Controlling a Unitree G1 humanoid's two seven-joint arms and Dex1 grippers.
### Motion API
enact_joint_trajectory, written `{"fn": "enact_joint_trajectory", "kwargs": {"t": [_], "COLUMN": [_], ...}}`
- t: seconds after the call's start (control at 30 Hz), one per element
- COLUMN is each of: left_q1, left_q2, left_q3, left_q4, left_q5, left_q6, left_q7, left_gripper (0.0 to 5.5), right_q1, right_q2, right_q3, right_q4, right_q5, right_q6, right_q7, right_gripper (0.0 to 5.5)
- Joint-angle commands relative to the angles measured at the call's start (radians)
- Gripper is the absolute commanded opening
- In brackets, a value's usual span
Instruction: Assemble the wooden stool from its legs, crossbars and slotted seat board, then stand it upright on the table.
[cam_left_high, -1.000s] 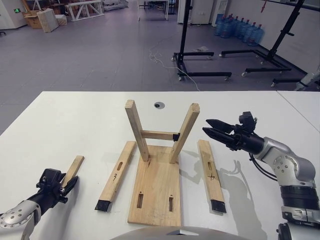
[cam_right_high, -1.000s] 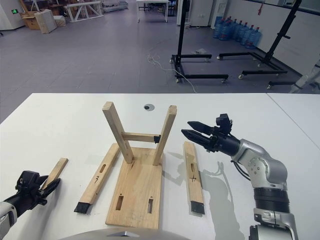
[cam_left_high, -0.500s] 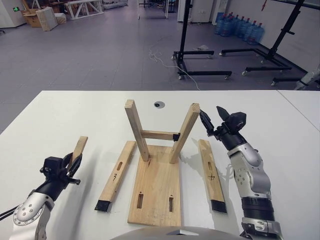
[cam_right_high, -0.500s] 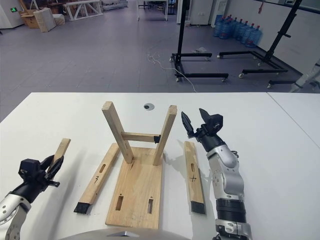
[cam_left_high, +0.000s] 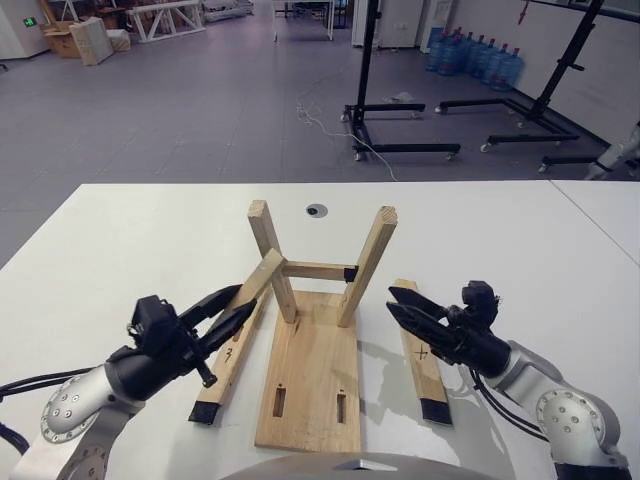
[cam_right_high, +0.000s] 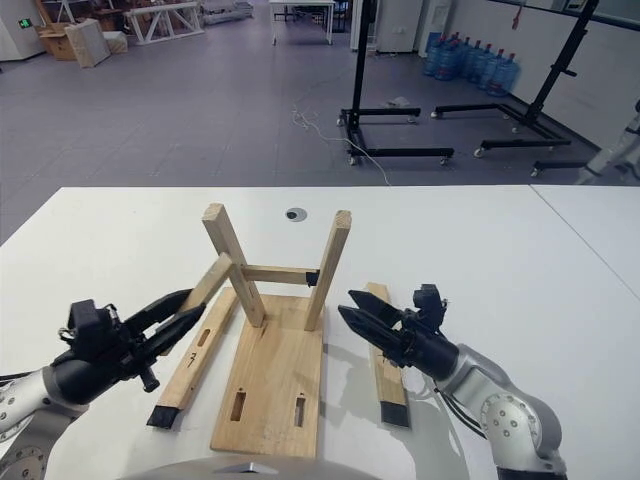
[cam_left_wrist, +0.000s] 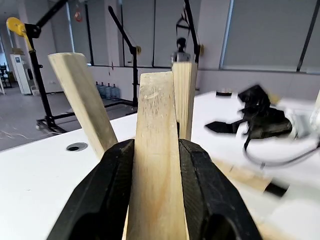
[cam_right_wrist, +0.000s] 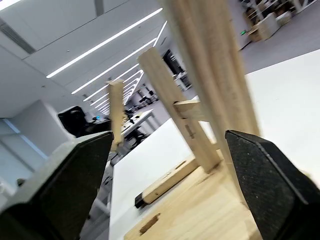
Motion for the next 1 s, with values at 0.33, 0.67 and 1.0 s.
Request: {"fn": "enact_joint_trajectory", "kwargs": {"t": [0.33,0.67,1.0], "left_q1": [-0.216,-0.294,-0.331], "left_q2": [-0.089,-0.107,-0.095], "left_q3": [-0.245,-0.285,-0.274], "left_q4": [0.244,0.315,0.318], "left_q5": [0.427,0.46,0.468], "left_q6": [-0.29,-0.359,-0.373], "left_q7": [0.128,0.16,0.17], "left_gripper": [1.28,1.28,1.28], "right_q1": [-0.211,-0.263,-0.294], "right_q2": [0.174,0.311,0.385], "right_q3": [0.205,0.238,0.17], "right_q4": [0.01,0.069,0.111], "right_q5": [-0.026,-0.049,0.022], "right_q6": [0.034,-0.006,0.002], "right_q7": [-0.202,-0.252,-0.298], "right_gripper": [4.13,4.13,3.55]}}
